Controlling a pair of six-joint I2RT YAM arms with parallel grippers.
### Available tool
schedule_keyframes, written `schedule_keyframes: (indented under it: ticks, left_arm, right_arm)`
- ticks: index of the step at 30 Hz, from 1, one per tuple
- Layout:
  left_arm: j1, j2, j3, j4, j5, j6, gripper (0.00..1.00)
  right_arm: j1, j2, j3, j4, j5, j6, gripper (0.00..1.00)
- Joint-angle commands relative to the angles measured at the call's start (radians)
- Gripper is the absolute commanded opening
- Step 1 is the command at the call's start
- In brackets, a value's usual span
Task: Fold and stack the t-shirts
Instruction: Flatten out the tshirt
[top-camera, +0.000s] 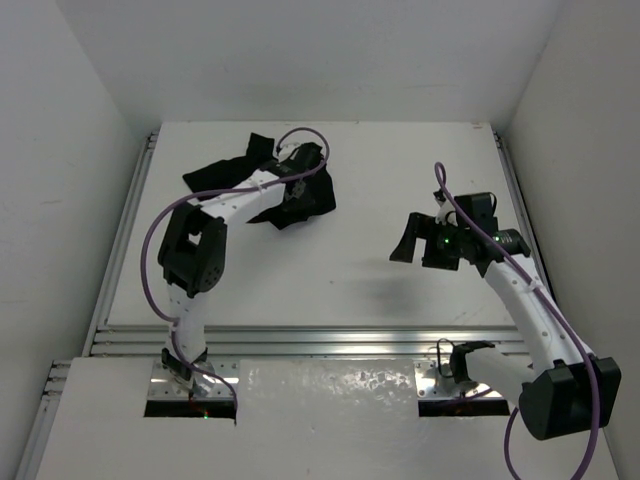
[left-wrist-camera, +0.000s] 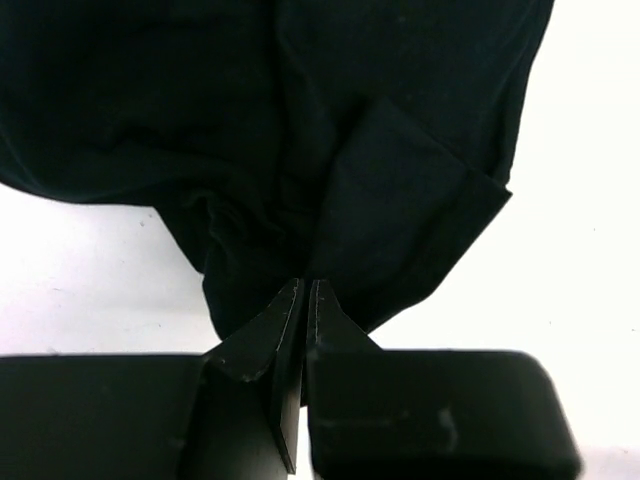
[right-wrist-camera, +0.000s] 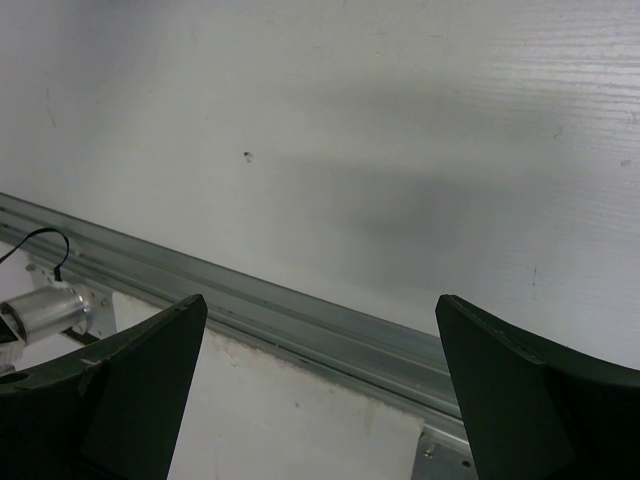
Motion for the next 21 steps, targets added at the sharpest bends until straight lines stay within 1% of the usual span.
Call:
schedule_keyframes:
  ticks: [1,3,4,5,8,10,12,15,16,18,19,21]
  left_arm:
    - [-0.004,-0.092,-0.021,0.043,0.02,-0.014,0.0]
    - [-0.004,-0.104,-0.032,0.045,0.024,-0.016,0.0]
    - [-0.004,-0.108,-0.036,0.048,0.027,-0.016,0.03]
    - [-0.004,-0.105,-0.044,0.048,0.029,-0.016,0.0]
    - [-0.012,-0.101,-0.055,0.025,0.037,-0.034,0.0]
    - [-0.032,-0.141,-0.075,0.025,0.024,-0.043,0.0]
    - [-0.082,-0.175,-0.098,0.02,0.021,-0.078,0.0]
    - [-0.161,-0.27,-0.136,-0.001,0.017,-0.195,0.0]
    - [-0.208,-0.294,-0.172,0.013,0.017,-0.223,0.0]
    - [-0.263,-0.35,-0.208,0.04,0.046,-0.313,0.0]
    - [-0.332,-0.362,-0.223,0.051,0.044,-0.353,0.0]
    - [-0.407,-0.384,-0.24,0.075,0.026,-0.434,0.0]
  right_arm:
    - [0.006,0.001,0.033,0.007,0.019,-0.019,0.99]
    - [0.006,0.016,0.037,0.017,0.004,-0.012,0.99]
    - [0.008,0.021,0.037,0.022,-0.002,-0.009,0.99]
    - [0.006,0.026,0.038,0.028,-0.013,-0.006,0.99]
    - [0.006,0.036,0.04,0.042,-0.019,-0.001,0.99]
    - [0.008,0.05,0.044,0.054,-0.046,-0.004,0.99]
    - [0.023,0.073,0.044,0.086,-0.094,0.0,0.99]
    - [0.071,0.15,0.055,0.14,-0.077,0.022,0.99]
    - [0.075,0.161,0.06,0.151,-0.071,0.026,0.99]
    - [0.074,0.168,0.073,0.163,-0.021,0.056,0.99]
    - [0.075,0.167,0.081,0.16,0.008,0.062,0.99]
    - [0.059,0.167,0.128,0.097,0.097,0.056,0.99]
